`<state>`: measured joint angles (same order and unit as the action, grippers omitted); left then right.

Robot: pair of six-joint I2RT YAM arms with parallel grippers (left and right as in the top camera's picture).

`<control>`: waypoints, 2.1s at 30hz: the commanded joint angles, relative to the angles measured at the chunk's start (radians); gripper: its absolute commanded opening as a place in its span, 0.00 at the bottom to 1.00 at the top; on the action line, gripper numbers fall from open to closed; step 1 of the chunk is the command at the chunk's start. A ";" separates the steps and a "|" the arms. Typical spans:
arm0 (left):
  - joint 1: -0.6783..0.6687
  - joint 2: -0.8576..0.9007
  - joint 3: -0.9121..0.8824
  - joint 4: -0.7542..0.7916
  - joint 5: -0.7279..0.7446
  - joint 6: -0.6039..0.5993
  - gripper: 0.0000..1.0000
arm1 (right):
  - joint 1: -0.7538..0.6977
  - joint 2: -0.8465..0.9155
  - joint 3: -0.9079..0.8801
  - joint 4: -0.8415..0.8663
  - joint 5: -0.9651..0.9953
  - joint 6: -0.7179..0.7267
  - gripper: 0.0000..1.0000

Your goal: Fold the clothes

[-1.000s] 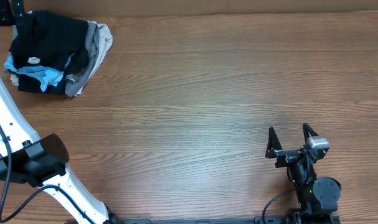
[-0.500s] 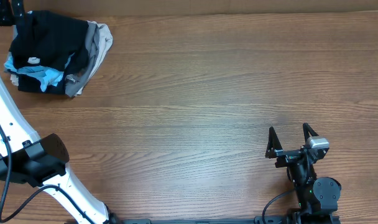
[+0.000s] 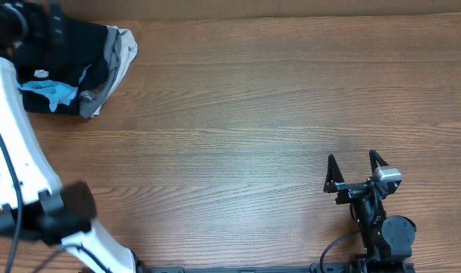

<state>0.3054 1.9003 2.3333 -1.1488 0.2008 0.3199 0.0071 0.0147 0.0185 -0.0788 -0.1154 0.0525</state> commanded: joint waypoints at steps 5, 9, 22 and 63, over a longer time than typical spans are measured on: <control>-0.273 -0.374 -0.340 0.000 0.006 -0.010 1.00 | -0.003 -0.012 -0.011 0.005 0.010 0.005 1.00; -0.388 -0.522 -0.492 0.000 0.006 -0.010 1.00 | -0.003 -0.012 -0.011 0.005 0.010 0.005 1.00; -0.338 -1.033 -1.210 0.541 0.010 -0.011 1.00 | -0.003 -0.012 -0.011 0.005 0.010 0.005 1.00; -0.339 -1.896 -2.328 1.081 -0.100 -0.189 1.00 | -0.003 -0.012 -0.011 0.005 0.010 0.005 1.00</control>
<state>-0.0368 0.0147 0.0082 -0.0662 0.1104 0.1547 0.0071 0.0147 0.0185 -0.0788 -0.1150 0.0521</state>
